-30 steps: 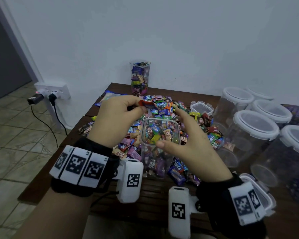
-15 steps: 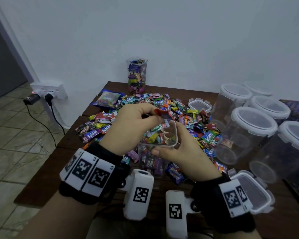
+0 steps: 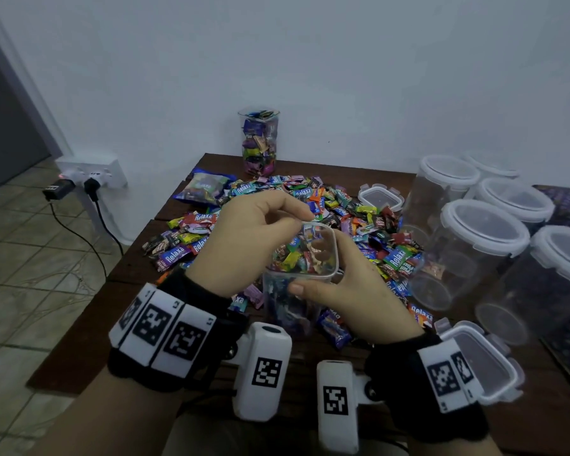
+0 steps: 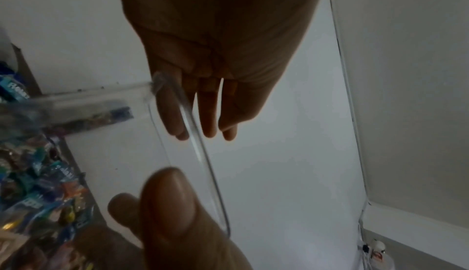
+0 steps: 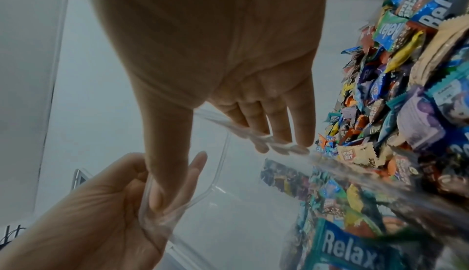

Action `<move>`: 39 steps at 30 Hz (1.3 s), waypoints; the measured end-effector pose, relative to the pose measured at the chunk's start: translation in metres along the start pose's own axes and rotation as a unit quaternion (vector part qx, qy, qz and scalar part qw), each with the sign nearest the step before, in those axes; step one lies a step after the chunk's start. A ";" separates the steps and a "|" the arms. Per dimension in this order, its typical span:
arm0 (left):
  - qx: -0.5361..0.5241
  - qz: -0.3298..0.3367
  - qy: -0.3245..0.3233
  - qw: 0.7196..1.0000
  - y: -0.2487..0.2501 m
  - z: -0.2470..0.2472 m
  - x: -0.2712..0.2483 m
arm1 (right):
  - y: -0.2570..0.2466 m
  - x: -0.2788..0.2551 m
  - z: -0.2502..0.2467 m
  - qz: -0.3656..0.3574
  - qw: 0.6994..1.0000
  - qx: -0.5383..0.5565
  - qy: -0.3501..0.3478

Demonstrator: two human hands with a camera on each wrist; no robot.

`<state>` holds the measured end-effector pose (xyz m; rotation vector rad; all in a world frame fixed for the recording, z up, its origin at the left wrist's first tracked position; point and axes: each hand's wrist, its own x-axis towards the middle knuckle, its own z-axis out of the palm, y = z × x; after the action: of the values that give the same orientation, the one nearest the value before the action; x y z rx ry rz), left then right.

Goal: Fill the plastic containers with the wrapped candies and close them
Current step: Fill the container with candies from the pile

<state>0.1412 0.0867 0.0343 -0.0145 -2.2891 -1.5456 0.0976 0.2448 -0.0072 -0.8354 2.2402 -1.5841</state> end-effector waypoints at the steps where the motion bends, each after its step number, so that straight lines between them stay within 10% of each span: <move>1: -0.005 0.005 0.017 1.000 -0.001 -0.002 0.000 | 0.000 0.000 0.000 0.004 1.000 -0.005 0.000; 7: 0.035 -0.035 0.091 0.995 -0.021 -0.027 0.002 | 0.004 -0.001 -0.009 0.039 0.995 -0.082 -0.028; 19: 0.390 -0.287 -0.158 0.861 -0.075 -0.044 -0.010 | 0.037 -0.004 -0.048 0.212 0.909 -0.357 -0.044; 27: 0.463 -0.330 -0.275 0.775 -0.091 -0.022 -0.011 | 0.036 0.004 -0.020 0.234 0.848 -0.455 -0.136; 39: 0.504 -0.305 -0.294 0.753 -0.095 -0.014 -0.006 | 0.037 0.017 -0.010 0.249 0.811 -0.505 -0.159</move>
<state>0.1302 0.0377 -0.0476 0.6774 -3.6033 -0.2272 0.0676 0.2505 -0.0364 -0.5435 2.6337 0.0752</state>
